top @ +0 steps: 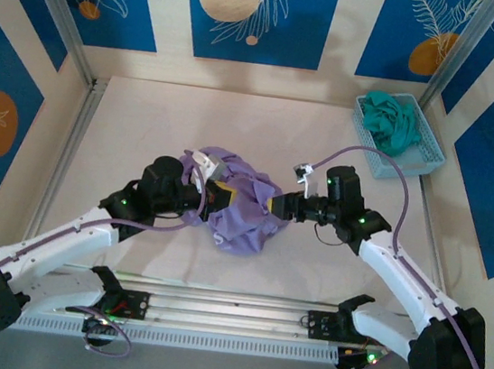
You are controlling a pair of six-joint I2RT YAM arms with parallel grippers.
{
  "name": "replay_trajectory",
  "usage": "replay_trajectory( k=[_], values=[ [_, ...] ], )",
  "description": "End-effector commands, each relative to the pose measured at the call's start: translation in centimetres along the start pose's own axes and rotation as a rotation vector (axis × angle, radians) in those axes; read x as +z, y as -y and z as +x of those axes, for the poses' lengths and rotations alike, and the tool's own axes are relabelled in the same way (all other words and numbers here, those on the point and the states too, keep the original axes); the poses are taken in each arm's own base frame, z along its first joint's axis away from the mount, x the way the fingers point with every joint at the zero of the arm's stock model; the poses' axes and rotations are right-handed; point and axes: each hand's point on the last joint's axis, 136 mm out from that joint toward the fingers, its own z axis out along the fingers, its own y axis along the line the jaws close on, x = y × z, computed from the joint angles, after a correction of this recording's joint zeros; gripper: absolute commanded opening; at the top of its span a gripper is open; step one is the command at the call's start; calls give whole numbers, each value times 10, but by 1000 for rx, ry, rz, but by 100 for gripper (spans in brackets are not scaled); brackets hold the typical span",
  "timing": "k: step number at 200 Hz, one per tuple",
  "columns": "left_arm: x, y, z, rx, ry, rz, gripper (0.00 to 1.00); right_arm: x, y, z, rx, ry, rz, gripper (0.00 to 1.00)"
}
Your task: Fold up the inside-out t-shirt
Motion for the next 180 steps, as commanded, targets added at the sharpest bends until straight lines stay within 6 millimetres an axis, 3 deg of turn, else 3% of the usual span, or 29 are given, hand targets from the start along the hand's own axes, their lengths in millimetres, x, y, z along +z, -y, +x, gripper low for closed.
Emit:
replay_trajectory(
  k=[1,12,27,39,57,77,110,148,180],
  values=[
    [-3,9,-14,14,30,21,0,8,-7,3,12,-16,-45,46],
    [-3,9,-14,16,31,21,0,12,-1,6,22,-35,-19,40],
    [-4,7,-12,21,28,11,0,12,7,8,23,-54,26,22],
    [-4,2,-6,34,13,-14,0,3,9,3,-2,-43,66,9],
    [-3,-12,13,61,-34,-67,6,-19,6,-13,-38,18,87,1],
    [3,-27,41,61,-80,-104,12,-33,-4,-23,-39,44,36,0],
    [18,-37,72,28,-97,-86,20,-33,-11,-17,-5,-26,-32,0],
    [25,-43,87,62,-113,-84,32,-28,-15,-12,18,-85,-73,0],
    [20,-40,84,75,-101,-78,46,-25,-15,-13,13,-100,-63,0]
  ],
)
